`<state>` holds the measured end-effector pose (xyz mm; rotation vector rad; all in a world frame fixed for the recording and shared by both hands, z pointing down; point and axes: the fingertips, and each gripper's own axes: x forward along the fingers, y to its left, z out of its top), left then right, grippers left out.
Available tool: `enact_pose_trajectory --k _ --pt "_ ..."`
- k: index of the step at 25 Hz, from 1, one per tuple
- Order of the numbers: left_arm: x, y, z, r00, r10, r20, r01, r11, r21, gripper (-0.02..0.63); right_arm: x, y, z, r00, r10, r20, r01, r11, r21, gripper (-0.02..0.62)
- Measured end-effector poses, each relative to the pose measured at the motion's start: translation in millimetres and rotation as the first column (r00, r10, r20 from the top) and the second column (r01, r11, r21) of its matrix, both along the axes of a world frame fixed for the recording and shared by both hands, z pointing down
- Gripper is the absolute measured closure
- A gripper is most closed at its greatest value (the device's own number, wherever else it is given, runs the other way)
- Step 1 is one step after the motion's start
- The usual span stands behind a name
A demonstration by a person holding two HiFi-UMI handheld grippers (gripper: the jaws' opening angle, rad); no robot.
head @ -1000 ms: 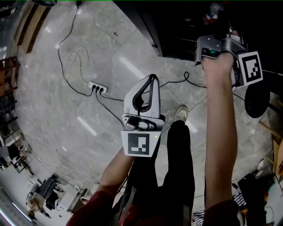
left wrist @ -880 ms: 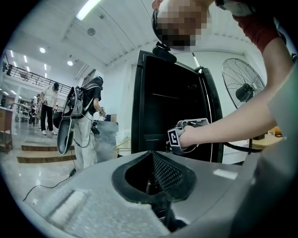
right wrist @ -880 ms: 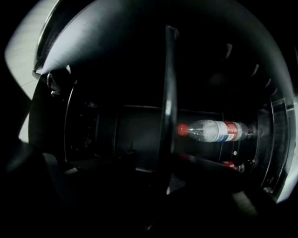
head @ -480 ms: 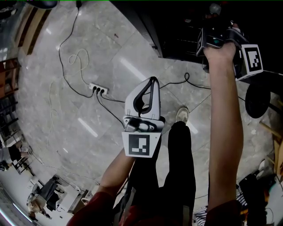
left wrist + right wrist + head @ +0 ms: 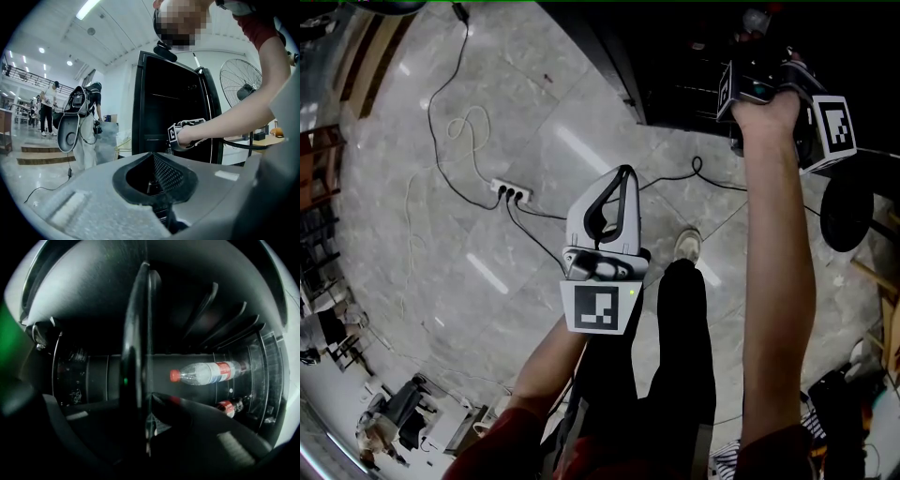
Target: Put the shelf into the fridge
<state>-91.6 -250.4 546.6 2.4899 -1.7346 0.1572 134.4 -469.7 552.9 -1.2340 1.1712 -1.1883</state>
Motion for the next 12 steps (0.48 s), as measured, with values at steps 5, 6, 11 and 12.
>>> enact_pose_trajectory --k 5,6,11,12 --pt "-3.5 0.4 -5.4 1.000 0.001 0.005 -0.001 1.000 0.004 0.600 -0.4 10.3 -3.4 1.000 0.008 -0.001 -0.008 1.000 0.000 0.586" --pt "-3.7 1.1 -6.1 1.000 0.003 0.006 -0.003 1.000 0.007 0.600 -0.4 13.3 -3.2 1.000 0.007 -0.001 -0.007 1.000 -0.001 0.586" --pt "-5.7 3.5 -9.1 1.000 0.005 0.006 -0.005 1.000 0.018 0.600 -0.3 29.1 -2.2 1.000 0.000 -0.001 0.000 1.000 -0.002 0.586" --pt "-6.1 4.5 -9.5 1.000 0.006 0.008 -0.006 1.000 0.019 0.601 -0.6 32.9 -2.1 1.000 -0.001 0.000 0.001 1.000 -0.002 0.586"
